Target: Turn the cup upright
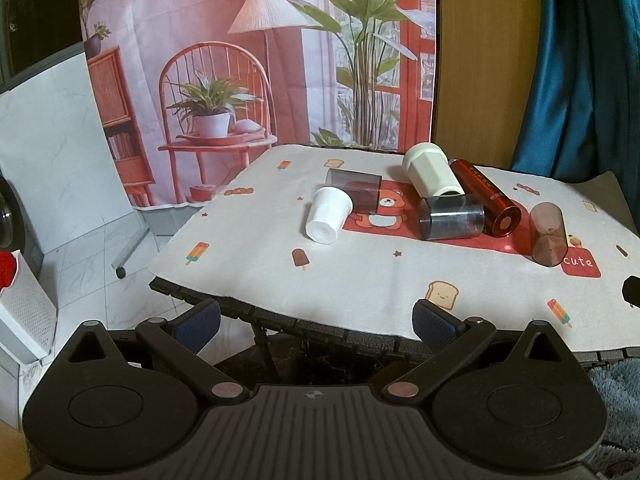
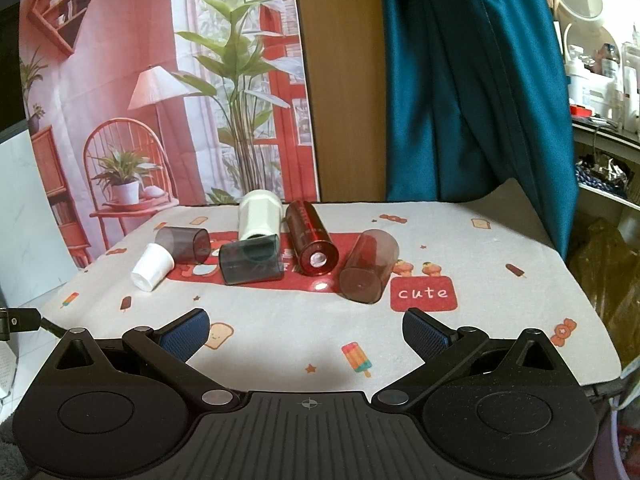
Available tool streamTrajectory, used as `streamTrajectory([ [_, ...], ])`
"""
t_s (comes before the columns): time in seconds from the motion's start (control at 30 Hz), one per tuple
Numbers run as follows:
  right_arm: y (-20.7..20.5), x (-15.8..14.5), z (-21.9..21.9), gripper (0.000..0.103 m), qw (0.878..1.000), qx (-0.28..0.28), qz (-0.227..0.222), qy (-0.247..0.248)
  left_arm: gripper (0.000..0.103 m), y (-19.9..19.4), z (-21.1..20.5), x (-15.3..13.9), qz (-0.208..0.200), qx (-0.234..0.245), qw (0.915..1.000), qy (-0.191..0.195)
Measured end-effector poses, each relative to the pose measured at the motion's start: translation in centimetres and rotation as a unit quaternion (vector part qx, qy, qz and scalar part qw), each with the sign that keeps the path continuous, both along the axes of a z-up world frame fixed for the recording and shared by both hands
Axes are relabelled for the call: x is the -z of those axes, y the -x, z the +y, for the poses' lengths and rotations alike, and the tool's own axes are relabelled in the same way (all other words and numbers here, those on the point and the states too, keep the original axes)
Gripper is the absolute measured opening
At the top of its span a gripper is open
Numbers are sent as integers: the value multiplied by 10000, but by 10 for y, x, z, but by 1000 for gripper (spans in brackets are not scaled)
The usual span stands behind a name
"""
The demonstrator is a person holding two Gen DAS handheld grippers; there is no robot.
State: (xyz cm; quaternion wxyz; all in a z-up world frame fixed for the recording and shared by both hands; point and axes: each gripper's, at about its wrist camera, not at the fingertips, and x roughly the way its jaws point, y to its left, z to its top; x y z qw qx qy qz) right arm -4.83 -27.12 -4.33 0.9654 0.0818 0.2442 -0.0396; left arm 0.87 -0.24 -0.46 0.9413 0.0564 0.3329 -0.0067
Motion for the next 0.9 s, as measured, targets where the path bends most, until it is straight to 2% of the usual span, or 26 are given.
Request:
streamTrajectory([
  [0.9,0,0,0,103,10000,13,26,-18,103,-2,0,2,63,-1,10000,23],
])
